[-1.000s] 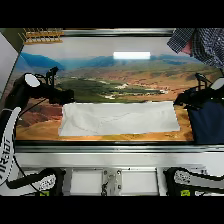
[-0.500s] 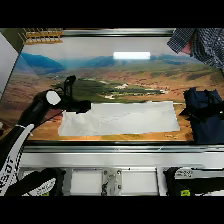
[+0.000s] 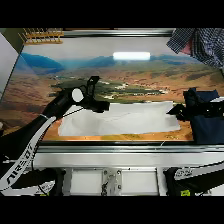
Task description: Fold the clothes and pants, and hang the long-sleeved shirts on hangers.
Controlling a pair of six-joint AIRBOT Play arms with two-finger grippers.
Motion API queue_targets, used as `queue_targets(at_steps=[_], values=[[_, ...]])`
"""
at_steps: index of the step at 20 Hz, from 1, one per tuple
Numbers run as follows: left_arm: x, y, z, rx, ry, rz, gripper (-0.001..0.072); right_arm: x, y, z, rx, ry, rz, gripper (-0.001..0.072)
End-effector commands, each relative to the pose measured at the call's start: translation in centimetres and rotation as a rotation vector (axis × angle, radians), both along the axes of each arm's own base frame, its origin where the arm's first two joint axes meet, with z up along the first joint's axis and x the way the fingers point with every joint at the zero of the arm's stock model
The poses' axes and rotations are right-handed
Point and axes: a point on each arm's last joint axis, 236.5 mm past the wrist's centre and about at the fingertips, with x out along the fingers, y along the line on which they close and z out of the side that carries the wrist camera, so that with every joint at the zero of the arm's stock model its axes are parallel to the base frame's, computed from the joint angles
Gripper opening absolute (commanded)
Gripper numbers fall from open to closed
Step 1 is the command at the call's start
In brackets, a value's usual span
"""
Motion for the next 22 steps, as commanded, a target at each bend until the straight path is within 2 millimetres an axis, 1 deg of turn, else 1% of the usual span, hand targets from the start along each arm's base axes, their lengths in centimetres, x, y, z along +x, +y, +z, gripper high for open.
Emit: queue_targets(at_steps=[1,3,4,5,7,9,11,13,15,17,19,22], values=[[0.1,-2.3,-0.6,0.0,0.003,-0.039,0.0006,-0.4,2.3,0.1,0.041,0.022,0.059,0.0262],[0.2,-2.7,-1.1,0.004,0.011,-0.044,0.0006,-0.6,2.6,0.4,0.048,0.027,0.072,0.0122],[0.3,-2.8,-1.4,0.002,0.022,-0.032,0.0006,-0.7,2.5,0.6,0.041,0.024,0.075,0.0031],[0.3,-3.0,-1.7,-0.009,0.036,-0.018,0.0006,-0.7,2.2,1.0,0.022,0.018,0.078,0.0009],[0.5,-3.6,-2.3,-0.038,0.061,0.013,0.0006,-1.4,1.2,2.1,-0.045,0.052,0.062,0.0008],[0.9,-4.7,-3.3,-0.079,0.085,0.05,0.0006,-2.7,-0.1,4.0,-0.133,0.08,0.058,0.0008],[1.3,-6.0,-4.4,-0.128,0.112,0.096,0.0005,-3.5,-1.1,7.0,-0.208,0.078,0.06,0.0008],[1.4,-7.3,-5.4,-0.139,0.127,0.095,0.0005,-3.8,-1.3,10.5,-0.246,0.055,0.049,0.0008],[1.7,-9.2,-5.8,-0.143,0.129,0.062,0.0005,-3.5,-0.8,14.3,-0.277,0.007,0.035,0.0008],[2.1,-11.6,-5.6,-0.156,0.109,0.026,0.0005,-3.1,0.5,17.8,-0.307,-0.054,0.054,0.0008],[2.1,-13.7,-5.6,-0.166,0.098,-0.009,0.0006,-2.6,2.5,20.9,-0.331,-0.113,0.088,0.0008],[1.7,-15.9,-5.8,-0.173,0.088,-0.048,0.0005,-1.9,6.0,24.5,-0.349,-0.194,0.171,0.0008]])
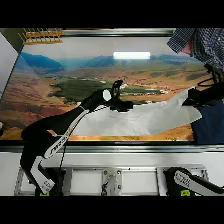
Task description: Fold the clothes and pants, and hang the long-sleeved shirts on hangers.
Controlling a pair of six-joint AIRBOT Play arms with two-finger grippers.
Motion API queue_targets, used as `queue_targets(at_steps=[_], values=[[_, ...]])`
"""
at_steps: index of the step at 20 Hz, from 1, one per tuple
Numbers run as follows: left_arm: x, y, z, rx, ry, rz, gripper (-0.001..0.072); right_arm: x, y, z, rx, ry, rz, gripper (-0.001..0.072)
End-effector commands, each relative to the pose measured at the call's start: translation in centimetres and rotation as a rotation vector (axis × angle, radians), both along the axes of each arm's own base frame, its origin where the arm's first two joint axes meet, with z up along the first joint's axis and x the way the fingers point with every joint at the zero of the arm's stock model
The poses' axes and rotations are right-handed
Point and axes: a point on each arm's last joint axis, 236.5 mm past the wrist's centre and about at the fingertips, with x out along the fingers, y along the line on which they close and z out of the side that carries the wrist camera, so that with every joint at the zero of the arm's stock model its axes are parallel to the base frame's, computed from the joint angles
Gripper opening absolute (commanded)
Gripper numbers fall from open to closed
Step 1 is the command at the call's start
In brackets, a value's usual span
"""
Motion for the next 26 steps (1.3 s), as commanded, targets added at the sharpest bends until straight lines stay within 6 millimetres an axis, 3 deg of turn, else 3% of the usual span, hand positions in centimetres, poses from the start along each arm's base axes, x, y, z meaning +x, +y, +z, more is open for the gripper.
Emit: queue_targets(at_steps=[1,7,13,17,23,26], values=[[-0.1,-2.6,-0.6,-0.013,-0.01,-0.035,0.0005,0.2,4.1,4.6,-0.024,-0.069,0.084,0.0008],[1.2,-2.9,-3.3,-0.001,0.072,-0.02,0.0005,0.3,10.3,8.1,-0.022,-0.156,0.224,0.0008],[1.9,-2.2,-1.4,-0.01,0.046,-0.052,0.0005,0.9,14.1,9.9,-0.008,-0.254,0.305,0.0008],[1.5,-1.9,-1.5,-0.002,0.054,-0.079,0.0005,1.3,17.8,11.9,0.072,-0.342,0.355,0.0008],[0.8,-1.7,-1.6,0.007,0.066,-0.111,0.0005,0.2,22.5,12.0,0.191,-0.352,0.503,0.0007],[1.7,-0.4,-0.7,0.004,0.068,-0.101,0.0005,0.0,23.9,11.3,0.2,-0.337,0.546,0.0008]])
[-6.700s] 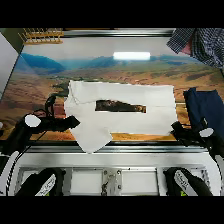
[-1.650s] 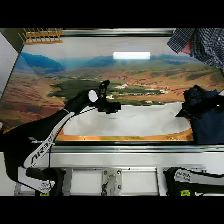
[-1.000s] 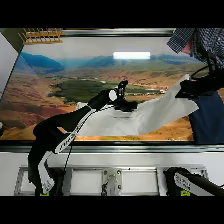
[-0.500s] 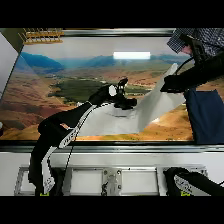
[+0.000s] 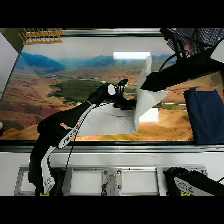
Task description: Fold the clothes and pants, and hang the long-sleeved shirts on hangers.
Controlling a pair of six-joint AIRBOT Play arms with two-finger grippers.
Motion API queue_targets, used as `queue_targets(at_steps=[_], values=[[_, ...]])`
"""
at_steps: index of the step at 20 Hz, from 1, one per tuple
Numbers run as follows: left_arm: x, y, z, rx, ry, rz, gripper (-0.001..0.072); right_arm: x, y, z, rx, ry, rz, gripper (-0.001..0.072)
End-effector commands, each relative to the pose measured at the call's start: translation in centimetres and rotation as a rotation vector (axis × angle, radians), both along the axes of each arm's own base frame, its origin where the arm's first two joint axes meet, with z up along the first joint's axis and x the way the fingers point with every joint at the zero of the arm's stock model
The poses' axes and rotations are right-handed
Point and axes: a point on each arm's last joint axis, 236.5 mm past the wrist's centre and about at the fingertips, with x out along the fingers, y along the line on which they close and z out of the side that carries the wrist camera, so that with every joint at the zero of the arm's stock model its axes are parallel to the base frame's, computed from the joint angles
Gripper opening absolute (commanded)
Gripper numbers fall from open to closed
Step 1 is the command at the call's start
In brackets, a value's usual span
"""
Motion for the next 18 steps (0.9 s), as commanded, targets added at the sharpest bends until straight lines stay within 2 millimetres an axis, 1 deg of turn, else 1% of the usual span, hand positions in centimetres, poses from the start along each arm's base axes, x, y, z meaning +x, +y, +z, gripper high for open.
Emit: queue_targets(at_steps=[1,3,5,7,10,12,15,17,18], values=[[1.1,1.7,1.4,-0.004,-0.003,0.008,0.0005,-0.4,2.0,-0.5,0.021,0.008,0.068,0.0008],[3.1,4.1,3.6,-0.019,-0.028,0.039,0.0005,-0.5,3.0,-1.1,0.026,0.025,0.094,0.0008],[5.6,7.2,6.6,-0.04,-0.077,0.089,0.0005,-0.4,4.3,-1.6,0.035,0.025,0.118,0.0008],[8.2,11.0,10.3,-0.062,-0.146,0.147,0.0005,-0.2,6.2,-2.1,0.047,0.013,0.136,0.0008],[10.8,17.5,15.6,-0.079,-0.236,0.242,0.0005,-0.6,9.9,-3.6,0.059,0.016,0.188,0.0008],[11.7,22.0,18.7,-0.081,-0.28,0.31,0.0005,-1.3,12.8,-5.0,0.062,0.026,0.233,0.0008],[12.0,28.2,22.8,-0.073,-0.349,0.393,0.0005,-2.1,17.5,-7.7,0.072,0.032,0.278,0.0008],[11.5,31.5,24.9,-0.062,-0.387,0.432,0.0005,-2.7,20.5,-10.2,0.073,0.046,0.303,0.0008],[11.2,32.7,25.8,-0.056,-0.405,0.446,0.0005,-2.9,21.9,-11.4,0.074,0.053,0.307,0.0008]])
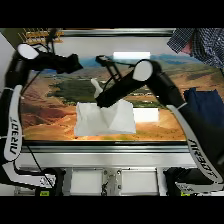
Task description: Fold the clothes and pants, and hang the long-sleeved shirts on hangers.
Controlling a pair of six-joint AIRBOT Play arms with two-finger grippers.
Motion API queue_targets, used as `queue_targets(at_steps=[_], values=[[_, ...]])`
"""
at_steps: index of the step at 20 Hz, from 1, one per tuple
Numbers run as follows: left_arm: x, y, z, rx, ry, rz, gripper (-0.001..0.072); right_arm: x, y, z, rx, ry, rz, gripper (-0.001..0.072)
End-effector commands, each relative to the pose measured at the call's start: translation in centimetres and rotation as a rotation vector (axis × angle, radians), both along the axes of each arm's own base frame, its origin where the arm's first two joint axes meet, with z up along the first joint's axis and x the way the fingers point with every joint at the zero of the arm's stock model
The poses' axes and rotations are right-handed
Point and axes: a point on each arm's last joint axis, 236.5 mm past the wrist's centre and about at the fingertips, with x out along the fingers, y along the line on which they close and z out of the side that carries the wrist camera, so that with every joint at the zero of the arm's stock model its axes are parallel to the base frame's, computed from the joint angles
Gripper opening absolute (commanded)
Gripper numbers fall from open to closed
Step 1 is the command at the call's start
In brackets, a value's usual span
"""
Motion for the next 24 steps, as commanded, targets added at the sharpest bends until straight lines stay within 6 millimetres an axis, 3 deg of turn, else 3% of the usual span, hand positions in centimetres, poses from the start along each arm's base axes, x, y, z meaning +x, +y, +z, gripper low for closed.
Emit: queue_targets(at_steps=[1,4,6,7,8,9,11,13,14,15,17,18,21,23,24], values=[[-1.1,5.8,3.8,0.022,-0.059,0.075,0.0005,-0.5,5.5,-4.3,0.016,0.002,0.017,0.0008],[-1.9,8.3,5.5,0.033,-0.086,0.114,0.0005,-0.1,8.8,-8.6,0.019,0.001,-0.01,0.0008],[-2.3,9.0,6.0,0.037,-0.09,0.122,0.0005,0.5,11.1,-11.2,0.034,-0.018,-0.043,0.002],[-2.4,9.3,6.1,0.037,-0.09,0.126,0.0005,0.9,12.4,-12.2,0.059,-0.025,-0.069,0.0193],[-2.4,9.4,6.1,0.037,-0.089,0.128,0.0005,0.9,13.7,-12.6,0.098,-0.008,-0.098,0.0474],[-2.3,9.4,6.1,0.039,-0.092,0.128,0.0005,0.8,14.9,-12.2,0.153,0.025,-0.137,0.0694],[-2.1,9.5,6.2,0.046,-0.106,0.125,0.0005,1.8,15.4,-10.4,0.224,0.048,-0.193,0.0704],[-2.2,9.4,6.1,0.046,-0.103,0.122,0.0005,3.0,14.1,-8.2,0.24,0.023,-0.206,0.0662],[-2.3,9.4,6.0,0.046,-0.1,0.121,0.0005,3.6,12.8,-7.3,0.223,-0.009,-0.199,0.0525],[-2.4,9.2,5.8,0.044,-0.097,0.12,0.0005,4.2,11.2,-6.8,0.193,-0.048,-0.193,0.0509],[-3.4,8.5,4.5,0.042,-0.083,0.121,0.0005,4.8,6.1,-7.4,0.084,-0.088,-0.212,0.0509],[-4.1,8.0,3.5,0.043,-0.073,0.118,0.0005,5.1,2.3,-8.7,0.006,-0.086,-0.252,0.0509],[-7.6,5.5,-0.4,0.043,-0.006,0.075,0.0005,4.5,-11.4,-13.9,-0.232,-0.019,-0.45,0.0512],[-9.8,3.5,-2.7,0.047,0.031,0.031,0.0005,2.6,-18.2,-16.9,-0.286,0.094,-0.572,0.0533],[-10.8,2.6,-3.7,0.048,0.048,0.013,0.0005,1.5,-20.5,-18.3,-0.292,0.168,-0.633,0.0661]])
